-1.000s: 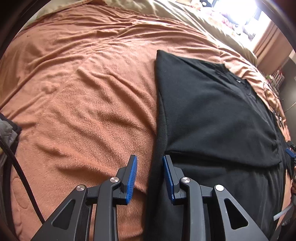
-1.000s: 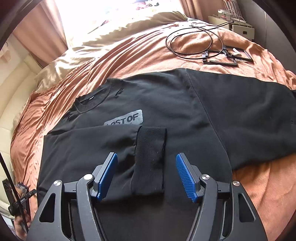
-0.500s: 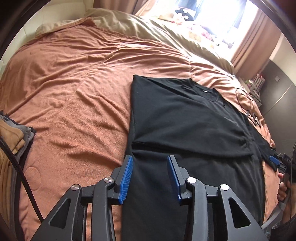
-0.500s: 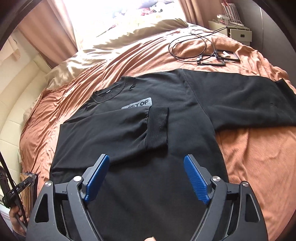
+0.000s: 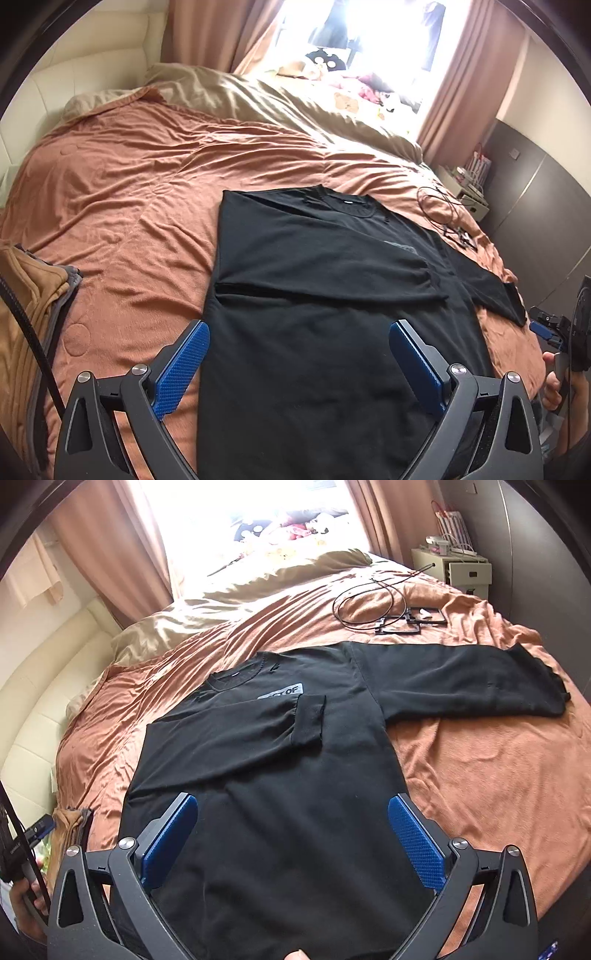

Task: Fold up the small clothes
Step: 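Move the right tool toward the other sleeve of the sweatshirt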

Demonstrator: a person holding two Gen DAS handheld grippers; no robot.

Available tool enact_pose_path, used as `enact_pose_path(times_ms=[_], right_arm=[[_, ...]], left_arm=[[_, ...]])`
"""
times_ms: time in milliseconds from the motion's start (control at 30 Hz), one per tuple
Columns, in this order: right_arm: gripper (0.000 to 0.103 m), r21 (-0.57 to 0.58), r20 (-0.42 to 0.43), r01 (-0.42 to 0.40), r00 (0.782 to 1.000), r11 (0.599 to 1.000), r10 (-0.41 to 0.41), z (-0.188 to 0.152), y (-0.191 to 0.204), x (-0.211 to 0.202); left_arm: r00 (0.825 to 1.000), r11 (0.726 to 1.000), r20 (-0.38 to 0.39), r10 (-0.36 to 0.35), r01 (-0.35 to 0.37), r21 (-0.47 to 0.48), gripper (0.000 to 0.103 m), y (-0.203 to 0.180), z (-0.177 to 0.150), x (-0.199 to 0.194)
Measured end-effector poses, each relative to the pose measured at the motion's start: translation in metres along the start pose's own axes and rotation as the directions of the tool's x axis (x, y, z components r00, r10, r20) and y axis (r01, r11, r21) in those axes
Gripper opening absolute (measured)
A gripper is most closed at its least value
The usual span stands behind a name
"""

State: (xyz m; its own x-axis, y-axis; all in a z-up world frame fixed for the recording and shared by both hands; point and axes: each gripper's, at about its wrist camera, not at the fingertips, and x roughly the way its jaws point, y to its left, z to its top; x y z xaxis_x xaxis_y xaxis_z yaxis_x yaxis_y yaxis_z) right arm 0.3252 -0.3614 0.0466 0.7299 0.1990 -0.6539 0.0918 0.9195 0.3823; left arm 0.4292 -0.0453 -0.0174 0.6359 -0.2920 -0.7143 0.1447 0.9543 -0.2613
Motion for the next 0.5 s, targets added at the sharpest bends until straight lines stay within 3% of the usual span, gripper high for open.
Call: enact_pose_path(times_ms=[267, 500], right_arm=[[0.103, -0.032, 0.038, 0.015, 0.999, 0.999, -0.014, -0.03, -0.005, -0.057], [0.103, 0.015, 0.082, 0.026, 0.996, 1.0, -0.027, -0.045, -0.029, -0.095]], left_arm=[[0.999, 0.998, 0.007, -0.049, 0.048, 0.031, 0.099, -0.031, -0.03, -0.039], [0.994, 0.991, 0.013, -0.108, 0.107, 0.081, 0.099, -0.067, -0.046, -0.068]])
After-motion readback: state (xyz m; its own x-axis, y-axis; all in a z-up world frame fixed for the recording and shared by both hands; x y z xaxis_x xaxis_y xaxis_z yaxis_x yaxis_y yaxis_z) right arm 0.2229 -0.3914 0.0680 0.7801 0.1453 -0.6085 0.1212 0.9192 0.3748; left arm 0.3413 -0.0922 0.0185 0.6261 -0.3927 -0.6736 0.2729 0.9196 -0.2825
